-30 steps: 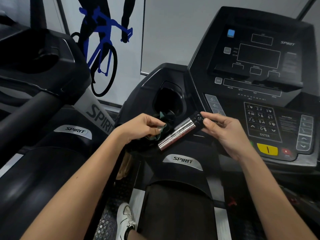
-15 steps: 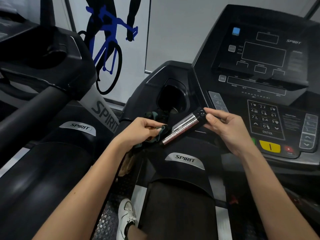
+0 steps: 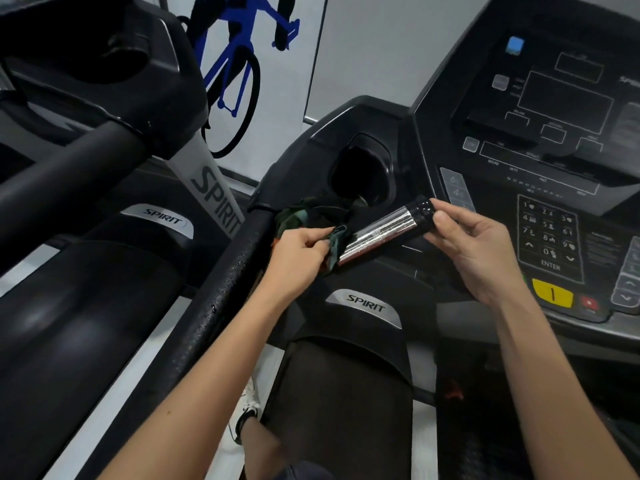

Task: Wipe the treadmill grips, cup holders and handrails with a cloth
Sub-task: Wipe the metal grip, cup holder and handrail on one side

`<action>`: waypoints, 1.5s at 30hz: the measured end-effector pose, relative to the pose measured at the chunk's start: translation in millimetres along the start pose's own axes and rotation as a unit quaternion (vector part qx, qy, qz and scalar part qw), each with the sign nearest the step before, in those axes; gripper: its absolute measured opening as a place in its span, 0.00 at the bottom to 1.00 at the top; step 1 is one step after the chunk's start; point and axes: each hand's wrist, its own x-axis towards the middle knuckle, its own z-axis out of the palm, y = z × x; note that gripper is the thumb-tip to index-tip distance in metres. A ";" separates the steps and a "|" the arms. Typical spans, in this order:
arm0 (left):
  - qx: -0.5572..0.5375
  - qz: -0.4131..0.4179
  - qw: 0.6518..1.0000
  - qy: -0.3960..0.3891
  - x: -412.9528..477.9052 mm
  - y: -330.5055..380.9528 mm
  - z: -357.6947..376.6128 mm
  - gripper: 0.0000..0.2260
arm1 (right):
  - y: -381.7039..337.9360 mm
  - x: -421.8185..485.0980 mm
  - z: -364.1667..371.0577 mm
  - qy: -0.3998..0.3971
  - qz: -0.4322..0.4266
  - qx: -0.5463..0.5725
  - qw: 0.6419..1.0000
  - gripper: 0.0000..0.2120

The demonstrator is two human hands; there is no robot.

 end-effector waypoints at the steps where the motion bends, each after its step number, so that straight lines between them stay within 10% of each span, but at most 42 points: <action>1: 0.004 0.006 1.000 0.009 -0.8 0.8 0.2 0.12 | 0.3 0.3 0.1 -0.001 -0.001 0.000 1.000 0.32; 29: 0.095 0.075 0.983 0.141 -28.5 8.0 15.8 0.09 | 2.1 1.7 -1.9 -0.003 -0.010 -0.017 1.000 0.30; 35: 0.126 0.134 0.980 0.071 -37.3 14.0 48.6 0.32 | 1.6 0.4 -1.2 0.000 -0.002 -0.015 1.000 0.27; 45: 0.273 0.418 0.856 0.133 -15.5 -12.4 47.6 0.14 | -2.7 -2.5 3.4 0.014 0.012 -0.021 1.000 0.20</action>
